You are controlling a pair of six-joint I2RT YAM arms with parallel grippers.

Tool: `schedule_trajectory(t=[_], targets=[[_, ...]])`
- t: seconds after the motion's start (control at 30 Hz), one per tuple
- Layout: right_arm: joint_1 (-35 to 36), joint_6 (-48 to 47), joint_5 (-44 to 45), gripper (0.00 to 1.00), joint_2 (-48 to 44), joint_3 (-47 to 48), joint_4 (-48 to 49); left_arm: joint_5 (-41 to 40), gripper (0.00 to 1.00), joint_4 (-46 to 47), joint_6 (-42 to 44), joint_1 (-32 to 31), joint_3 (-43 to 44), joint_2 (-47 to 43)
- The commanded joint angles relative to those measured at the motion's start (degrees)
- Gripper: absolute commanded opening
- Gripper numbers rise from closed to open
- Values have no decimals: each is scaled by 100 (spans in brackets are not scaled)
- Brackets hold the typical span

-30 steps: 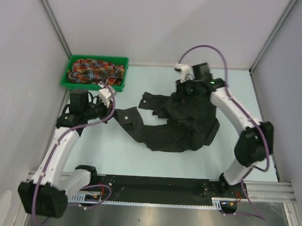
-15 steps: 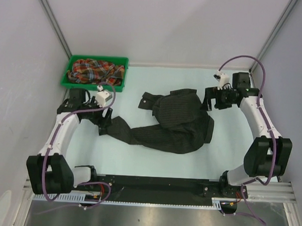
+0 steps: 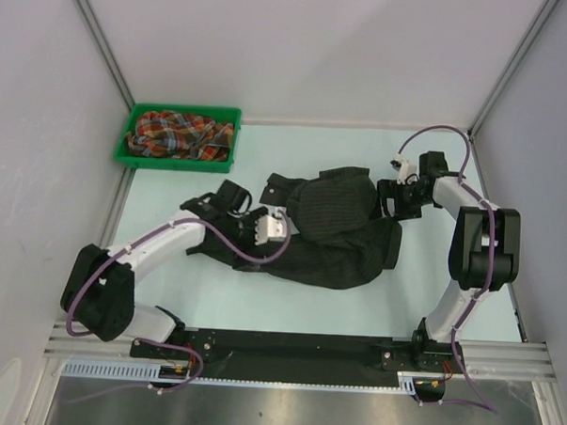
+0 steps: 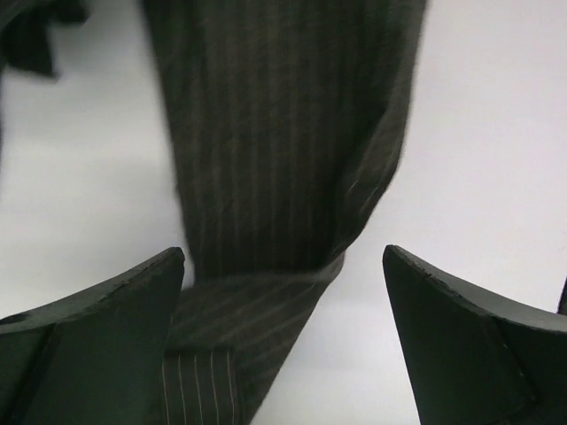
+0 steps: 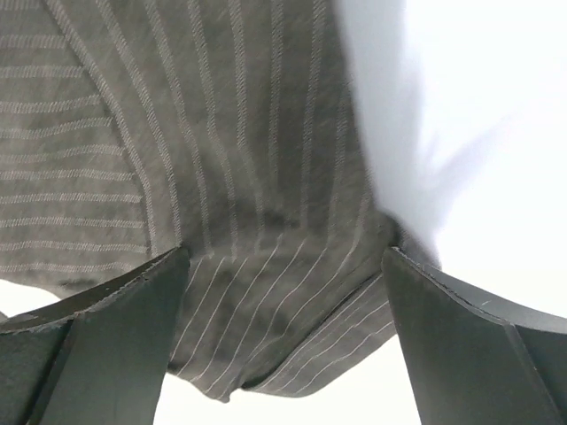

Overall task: Fold and stack the long sleeve shirts
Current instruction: Move the shirt to the center of the board, then flatten the shirt out

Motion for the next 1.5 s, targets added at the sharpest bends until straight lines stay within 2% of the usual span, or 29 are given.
schedule_trajectory(t=[0.0, 0.1, 0.13, 0.17, 0.23, 0.27, 0.3, 0.33, 0.37, 0.4, 0.43, 0.5, 0.53, 0.57, 0.6, 0.63, 0.67, 0.73, 0.77, 0.8, 0.83, 0.87, 0.9, 0.93, 1.0, 1.23, 1.37, 1.43, 1.47], targets=[[-50, 158, -95, 96, 255, 344, 495, -687, 99, 651, 616, -1002, -372, 210], [-50, 88, -384, 92, 519, 388, 390, -978, 82, 549, 642, -1267, -487, 430], [-50, 70, -429, 90, 581, 353, 354, -935, 73, 443, 642, -1303, -504, 413], [-59, 0, -482, 88, 599, 309, 319, -882, 56, 364, 634, -1347, -539, 308], [-102, -62, -614, 85, 573, 186, 301, -759, 37, 83, 598, -1618, -584, 123], [-120, -88, -632, 83, 503, 55, 301, -750, 11, -22, 581, -1759, -627, 35], [-172, -132, -675, 80, 459, 2, 240, -758, 4, -180, 459, -1934, -663, -209], [-216, -184, -719, 69, 415, -42, 153, -715, 1, -286, 423, -2319, -680, -351], [-260, -263, -781, 64, 301, -113, 21, -706, 0, -374, 371, -2549, -741, -491], [-339, -490, -825, 58, 213, -165, -241, -697, 0, -549, 274, -2795, -751, -806], [-488, -632, -808, 44, 125, -227, -391, -558, 0, -638, 195, -3258, -742, -940], [-690, -939, -729, 30, -155, -367, -803, -155, 0, -927, -76, -3622, -515, -1160], [-935, -1228, -685, 10, -218, -386, -954, 283, 0, -1024, -148, -3641, -400, -1230], [-1059, -1344, -572, 1, -288, -386, -1095, 444, 0, -1121, -192, -3641, -129, -1222], [-1174, -1458, -536, 0, -385, -351, -1314, 472, 0, -1331, -210, -3632, 12, -1179], [-1418, -1651, -509, 0, -429, -316, -1394, 220, 5, -1394, -245, -3606, 144, -1065], [-1499, -1714, -439, 0, -438, -263, -1464, 200, 15, -1421, -254, -3467, 381, -1012], [-1605, -1802, -447, 0, -421, -18, -1684, 540, 38, -1395, -140, -2301, 645, -836], [-1632, -1767, -587, 6, -403, 70, -1746, 786, 53, -1334, -166, -1818, 1012, -453], [-1632, -1706, -710, 18, -403, 150, -1773, 849, 57, -1220, -218, -952, 1233, -197], [-1614, -1610, -850, 44, -412, 272, -1729, 919, 68, -1219, -201, -560, 1505, 76], [-1519, -1313, -1069, 60, -403, 334, -1659, 1025, 81, -1140, -210, -234, 2021, 670], [-1457, -1180, -1158, 81, -377, 378, -1502, 1069, 89, -1053, -375, 282, 2261, 911], [-1352, -1022, -1203, 87, -316, 466, -1396, 1087, 99, -947, -455, 479, 2481, 1174], [-1035, -661, -1247, 94, -237, 519, -1053, 684, 99, -272, -868, 813, 2948, 1781], [-112, -1, -589, 100, 247, 607, -16, -415, 99, 538, -1396, 894, 4389, 3531], [238, 158, -395, 99, 502, 599, 318, -933, 98, 775, -1624, 771, 4558, 4050], [345, 140, -377, 91, 590, 555, 363, -1022, 98, 811, -1678, 692, 4575, 4234], [363, 140, -394, 83, 599, 546, 354, -1083, 97, 794, -1713, 605, 4567, 4279]])
